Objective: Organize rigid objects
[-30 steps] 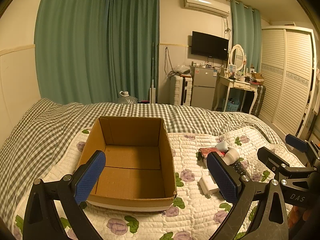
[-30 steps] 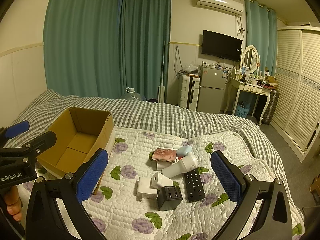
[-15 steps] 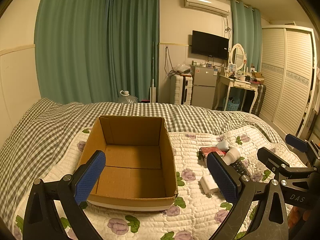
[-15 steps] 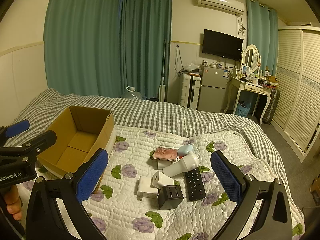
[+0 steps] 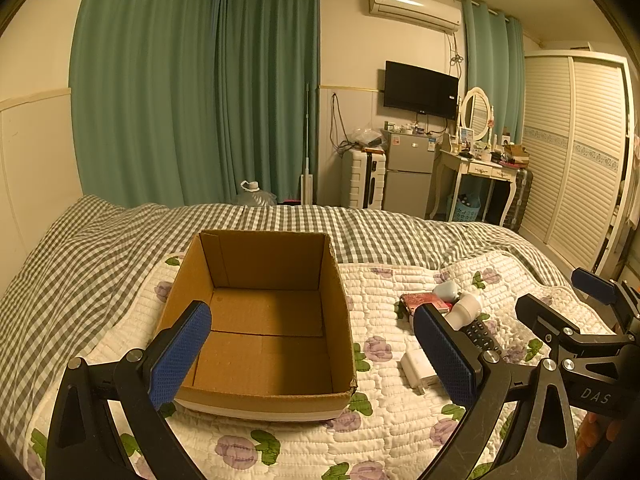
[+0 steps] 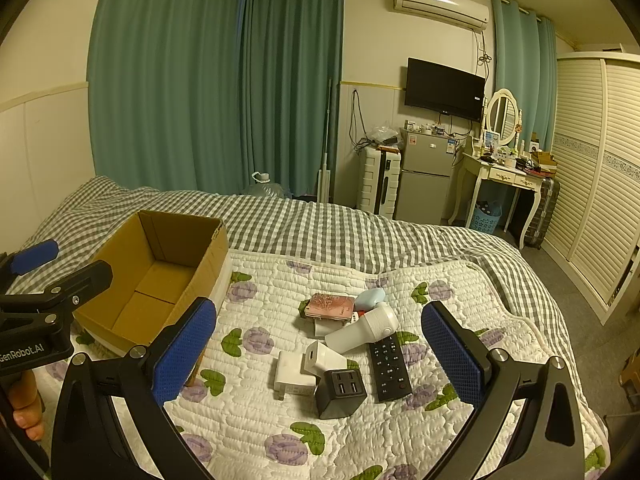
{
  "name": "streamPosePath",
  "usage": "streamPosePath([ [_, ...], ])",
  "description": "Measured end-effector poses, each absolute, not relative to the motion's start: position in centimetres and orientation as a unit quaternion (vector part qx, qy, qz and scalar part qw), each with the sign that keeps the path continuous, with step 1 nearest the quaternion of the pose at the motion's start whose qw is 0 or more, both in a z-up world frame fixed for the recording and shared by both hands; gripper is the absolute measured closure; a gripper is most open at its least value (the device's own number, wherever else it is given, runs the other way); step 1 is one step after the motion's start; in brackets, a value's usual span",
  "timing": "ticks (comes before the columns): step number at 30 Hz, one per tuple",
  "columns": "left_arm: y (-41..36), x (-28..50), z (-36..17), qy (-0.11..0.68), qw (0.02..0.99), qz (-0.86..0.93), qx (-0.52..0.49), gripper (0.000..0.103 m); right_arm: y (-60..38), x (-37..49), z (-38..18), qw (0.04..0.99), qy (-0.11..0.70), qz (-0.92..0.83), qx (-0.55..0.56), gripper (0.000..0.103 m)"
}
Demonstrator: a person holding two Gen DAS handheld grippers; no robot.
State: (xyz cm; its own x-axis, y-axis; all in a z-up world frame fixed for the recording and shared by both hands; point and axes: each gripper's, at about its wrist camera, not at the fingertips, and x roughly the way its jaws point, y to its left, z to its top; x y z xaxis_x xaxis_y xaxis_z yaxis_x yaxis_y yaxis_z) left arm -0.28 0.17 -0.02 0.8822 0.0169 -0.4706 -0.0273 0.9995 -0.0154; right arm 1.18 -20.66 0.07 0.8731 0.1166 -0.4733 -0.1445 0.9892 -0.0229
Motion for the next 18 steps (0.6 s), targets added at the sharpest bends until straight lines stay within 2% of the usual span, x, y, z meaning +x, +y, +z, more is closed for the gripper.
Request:
streamPosePath([
  [18,0.22,-0.31,-0.09,0.242,0.970,0.011,-0.010,0.000,-20.55,1.15,0.00,0.967,0.243,0.068,-0.029,0.000],
])
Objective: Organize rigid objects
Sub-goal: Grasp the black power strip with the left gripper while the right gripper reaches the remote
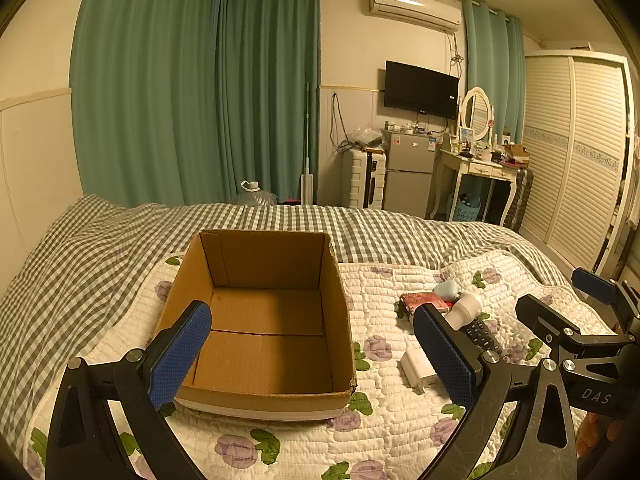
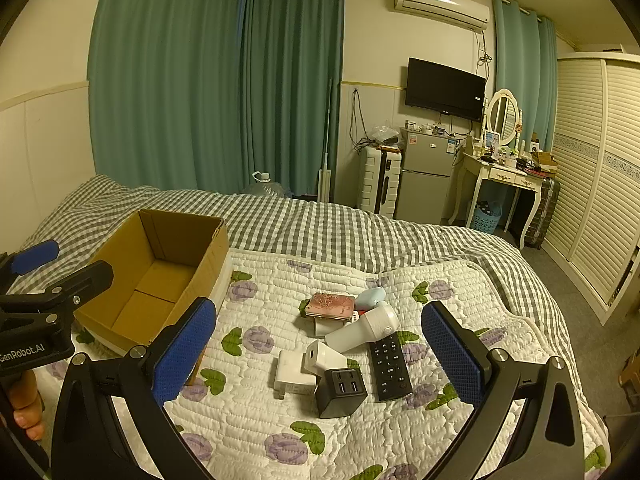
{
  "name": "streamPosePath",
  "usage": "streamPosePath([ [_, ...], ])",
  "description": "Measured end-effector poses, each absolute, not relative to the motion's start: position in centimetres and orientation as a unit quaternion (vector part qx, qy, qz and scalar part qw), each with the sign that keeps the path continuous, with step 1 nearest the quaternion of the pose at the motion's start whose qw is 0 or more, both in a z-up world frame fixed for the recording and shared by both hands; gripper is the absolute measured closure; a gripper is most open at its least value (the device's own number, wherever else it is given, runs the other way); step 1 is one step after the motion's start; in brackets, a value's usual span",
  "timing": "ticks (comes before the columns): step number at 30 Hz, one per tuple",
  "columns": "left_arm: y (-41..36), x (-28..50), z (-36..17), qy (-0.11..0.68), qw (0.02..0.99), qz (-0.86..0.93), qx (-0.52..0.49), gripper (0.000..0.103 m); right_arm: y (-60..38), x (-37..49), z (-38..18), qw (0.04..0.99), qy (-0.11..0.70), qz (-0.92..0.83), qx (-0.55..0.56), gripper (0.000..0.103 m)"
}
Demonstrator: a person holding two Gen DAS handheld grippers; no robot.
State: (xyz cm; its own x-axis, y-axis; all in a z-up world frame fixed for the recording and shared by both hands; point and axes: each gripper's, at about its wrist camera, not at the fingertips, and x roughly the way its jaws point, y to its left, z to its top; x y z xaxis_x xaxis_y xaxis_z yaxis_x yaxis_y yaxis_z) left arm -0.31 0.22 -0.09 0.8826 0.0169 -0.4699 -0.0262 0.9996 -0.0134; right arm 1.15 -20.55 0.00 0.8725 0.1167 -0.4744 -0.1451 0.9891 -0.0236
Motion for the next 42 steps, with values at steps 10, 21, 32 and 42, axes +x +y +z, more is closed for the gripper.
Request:
streamPosePath([
  [10,-0.6,-0.8,-0.1,0.242,0.970,0.010,-0.003,0.000,-20.6,0.5,-1.0,0.968,0.240,0.070,-0.025,0.000],
  [21,-8.1,0.9,-1.1,0.278,0.959,-0.042,0.027,0.000,-26.2,1.3,-0.1,0.959,0.273,0.041,-0.071,0.000],
  [32,-15.3,6.0,-8.8,0.393,0.914,-0.075,0.067,0.003,-32.1,6.7,-5.3,0.908,0.408,0.068,-0.067,0.017],
  [42,-18.4,8.6,-13.1,0.449,0.885,-0.109,0.057,0.003,-31.5,11.0,-8.6,0.878,0.463,0.092,-0.077,0.017],
])
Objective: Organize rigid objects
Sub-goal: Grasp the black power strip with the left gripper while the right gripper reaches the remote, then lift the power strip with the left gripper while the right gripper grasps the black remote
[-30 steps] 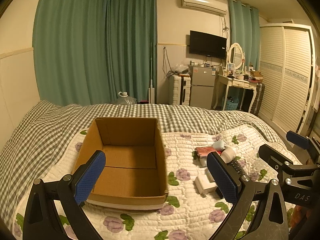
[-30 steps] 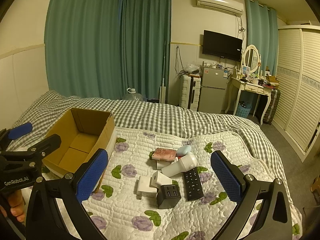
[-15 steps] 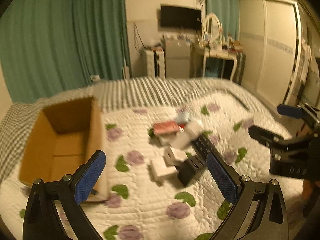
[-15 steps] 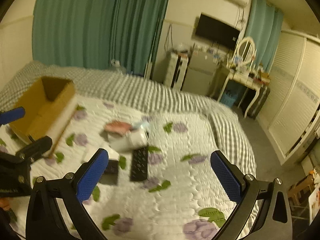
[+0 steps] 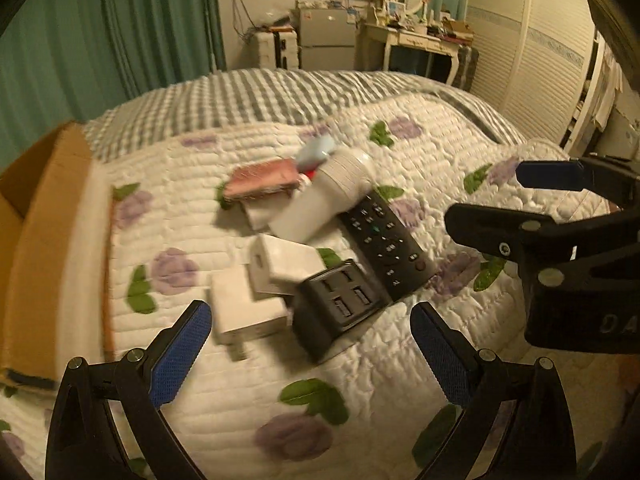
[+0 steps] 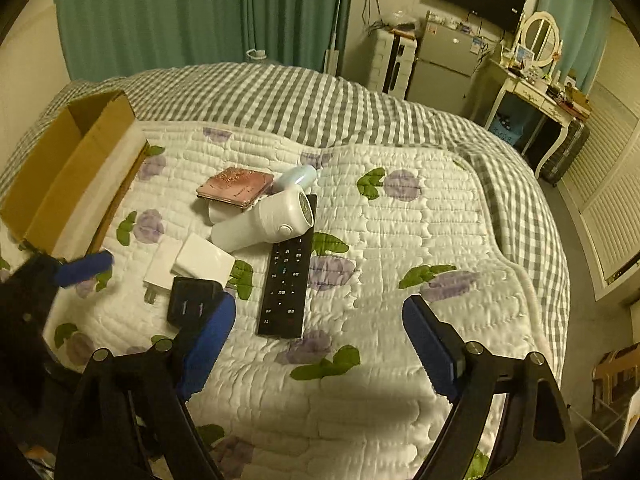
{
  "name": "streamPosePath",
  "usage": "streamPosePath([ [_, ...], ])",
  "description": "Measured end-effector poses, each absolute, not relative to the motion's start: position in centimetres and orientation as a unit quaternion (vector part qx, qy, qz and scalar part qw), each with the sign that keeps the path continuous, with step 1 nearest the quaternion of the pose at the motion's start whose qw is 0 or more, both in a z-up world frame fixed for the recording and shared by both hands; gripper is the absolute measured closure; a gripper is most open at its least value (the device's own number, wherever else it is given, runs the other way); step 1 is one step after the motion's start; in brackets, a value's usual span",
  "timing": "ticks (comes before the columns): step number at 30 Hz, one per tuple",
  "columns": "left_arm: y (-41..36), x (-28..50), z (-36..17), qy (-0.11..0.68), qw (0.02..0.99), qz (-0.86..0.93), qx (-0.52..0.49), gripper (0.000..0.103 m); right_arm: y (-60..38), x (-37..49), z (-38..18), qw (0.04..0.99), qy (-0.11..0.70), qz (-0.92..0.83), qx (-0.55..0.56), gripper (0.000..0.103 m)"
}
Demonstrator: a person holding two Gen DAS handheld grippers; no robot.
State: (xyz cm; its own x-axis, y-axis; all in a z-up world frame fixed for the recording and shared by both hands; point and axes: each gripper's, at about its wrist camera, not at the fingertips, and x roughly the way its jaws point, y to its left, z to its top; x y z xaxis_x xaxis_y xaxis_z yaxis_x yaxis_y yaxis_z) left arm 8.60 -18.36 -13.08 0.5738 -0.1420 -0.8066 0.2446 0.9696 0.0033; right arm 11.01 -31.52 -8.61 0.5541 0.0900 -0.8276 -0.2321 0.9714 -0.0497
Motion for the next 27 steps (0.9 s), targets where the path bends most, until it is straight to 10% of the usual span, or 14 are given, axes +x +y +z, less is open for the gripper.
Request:
streamPosePath([
  [8,-18.7,10.5,-15.8,0.478,0.869,-0.120,0.030,0.011,-31.5,12.7,-9.9,0.862,0.492,0.096,-0.082,0.017],
  [10,-18.5,10.4,-15.5,0.475,0.870,-0.135,0.024,0.046,-31.1,13.1,-10.1,0.859,0.494,0.100,-0.092,0.017],
  [27,-14.0,10.3,-10.7,0.448,0.885,-0.127,-0.022,0.048,-28.0,18.6,-14.5,0.817,0.544,0.137,-0.133,0.031],
])
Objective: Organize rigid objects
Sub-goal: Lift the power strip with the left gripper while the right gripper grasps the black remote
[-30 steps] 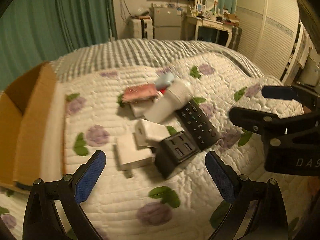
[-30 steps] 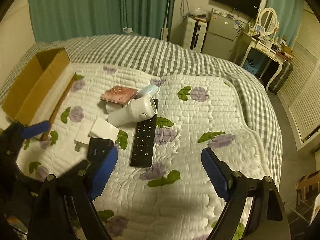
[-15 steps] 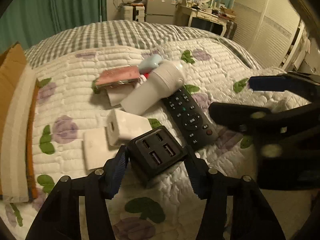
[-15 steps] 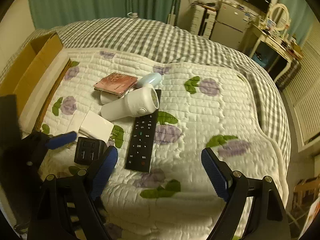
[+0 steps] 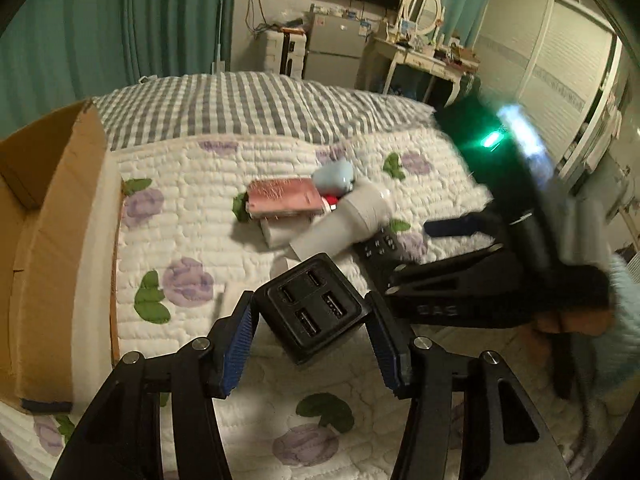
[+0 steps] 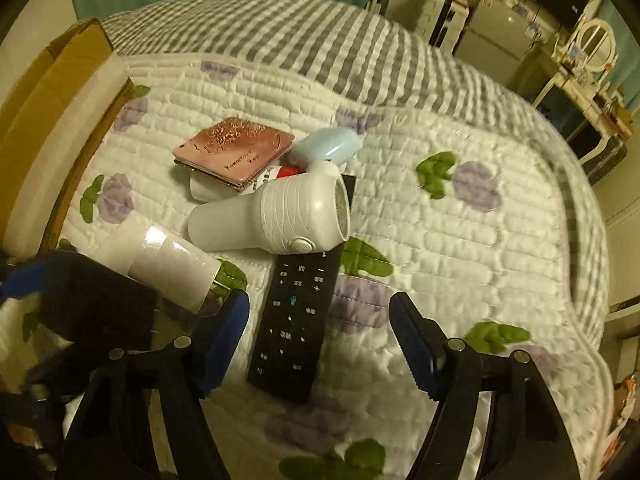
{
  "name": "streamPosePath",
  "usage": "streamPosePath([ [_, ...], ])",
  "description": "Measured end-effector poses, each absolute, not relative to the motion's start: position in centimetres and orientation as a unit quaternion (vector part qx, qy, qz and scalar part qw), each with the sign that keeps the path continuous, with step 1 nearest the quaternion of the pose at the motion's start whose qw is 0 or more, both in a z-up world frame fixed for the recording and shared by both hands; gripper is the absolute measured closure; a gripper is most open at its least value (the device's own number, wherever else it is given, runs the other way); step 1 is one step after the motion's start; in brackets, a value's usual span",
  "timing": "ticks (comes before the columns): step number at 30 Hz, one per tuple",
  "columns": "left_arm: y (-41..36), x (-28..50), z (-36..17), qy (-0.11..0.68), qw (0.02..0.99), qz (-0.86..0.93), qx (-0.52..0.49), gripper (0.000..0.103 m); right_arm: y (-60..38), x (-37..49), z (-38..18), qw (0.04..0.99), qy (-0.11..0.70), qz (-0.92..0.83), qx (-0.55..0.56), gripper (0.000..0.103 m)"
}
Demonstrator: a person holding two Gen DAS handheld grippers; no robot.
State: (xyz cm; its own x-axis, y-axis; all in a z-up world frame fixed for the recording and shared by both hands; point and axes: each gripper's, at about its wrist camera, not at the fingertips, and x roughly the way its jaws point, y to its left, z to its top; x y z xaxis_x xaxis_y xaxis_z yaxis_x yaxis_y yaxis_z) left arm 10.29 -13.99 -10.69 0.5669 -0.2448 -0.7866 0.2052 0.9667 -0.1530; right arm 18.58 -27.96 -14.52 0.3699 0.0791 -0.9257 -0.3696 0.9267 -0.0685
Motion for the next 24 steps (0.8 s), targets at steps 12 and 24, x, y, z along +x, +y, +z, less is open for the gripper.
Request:
streamPosePath([
  [12,-12.2,9.8,-9.2,0.434,0.892,-0.122,-0.027,0.048,-26.6,19.9,-17.6,0.796,0.570,0.153,-0.136,0.062],
  [24,-11.2,7.6,-6.5,0.413,0.902,-0.122,-0.034,0.048,-27.7,14.6,-11.8,0.838,0.512,0.143,-0.124,0.082],
])
